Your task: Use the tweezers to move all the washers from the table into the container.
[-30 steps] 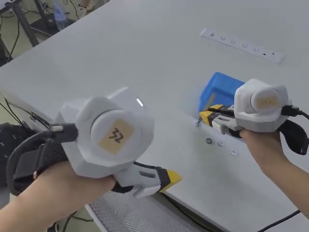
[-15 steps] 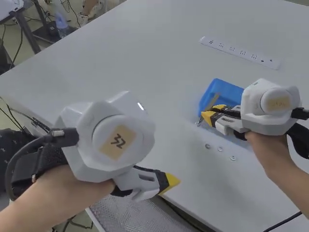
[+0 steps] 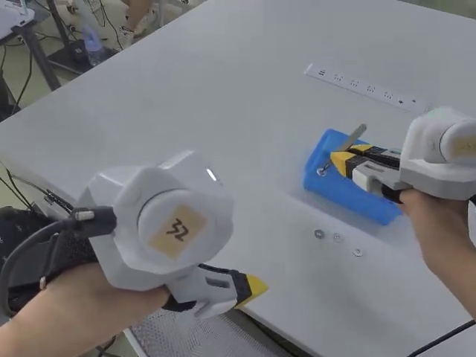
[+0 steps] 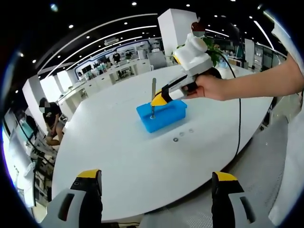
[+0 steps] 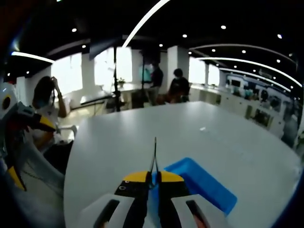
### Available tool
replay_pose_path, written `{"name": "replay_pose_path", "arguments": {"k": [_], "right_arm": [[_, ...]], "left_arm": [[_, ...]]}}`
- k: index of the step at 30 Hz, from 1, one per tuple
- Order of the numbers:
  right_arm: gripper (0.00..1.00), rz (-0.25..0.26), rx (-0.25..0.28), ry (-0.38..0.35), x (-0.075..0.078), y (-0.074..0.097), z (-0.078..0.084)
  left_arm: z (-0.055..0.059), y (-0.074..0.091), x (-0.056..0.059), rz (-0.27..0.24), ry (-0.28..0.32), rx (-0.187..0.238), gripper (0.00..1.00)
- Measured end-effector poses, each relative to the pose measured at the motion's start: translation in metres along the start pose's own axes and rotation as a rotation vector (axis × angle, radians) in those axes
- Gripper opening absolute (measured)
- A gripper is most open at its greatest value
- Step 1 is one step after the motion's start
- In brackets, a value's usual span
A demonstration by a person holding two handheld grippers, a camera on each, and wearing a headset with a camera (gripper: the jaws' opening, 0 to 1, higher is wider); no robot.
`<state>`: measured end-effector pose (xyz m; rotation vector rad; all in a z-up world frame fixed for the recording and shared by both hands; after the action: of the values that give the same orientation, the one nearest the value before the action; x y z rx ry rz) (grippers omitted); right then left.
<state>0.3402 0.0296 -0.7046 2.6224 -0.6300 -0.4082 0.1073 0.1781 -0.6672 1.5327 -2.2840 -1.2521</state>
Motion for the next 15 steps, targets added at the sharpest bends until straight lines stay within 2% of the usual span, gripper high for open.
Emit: {"name": "replay_pose_path", "arguments": {"k": [8,15], "right_arm": [[0.03,0.056,-0.014,-0.017,0.014,-0.005,0.005],[0.03,0.083,-0.059,-0.011,0.024,-0.018,0.017]], "left_arm": [[-0.002,-0.004,0.001,0.003,-0.024,-0.013,0.99],[-0.002,-0.004,0.001,0.012,-0.025,-0.017,0.98]]}}
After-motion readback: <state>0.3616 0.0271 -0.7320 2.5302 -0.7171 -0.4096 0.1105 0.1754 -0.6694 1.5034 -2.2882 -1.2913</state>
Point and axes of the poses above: the centre of the closed fingertips' face, and the gripper's own axes: y roughly backward along the fingers, x roughly to its right, z roughly out of its underside, the point moved 10 cm from there along y, roughly backward along the fingers, and after that the axes turned 12 degrees about -y, right-handed, at the moved point
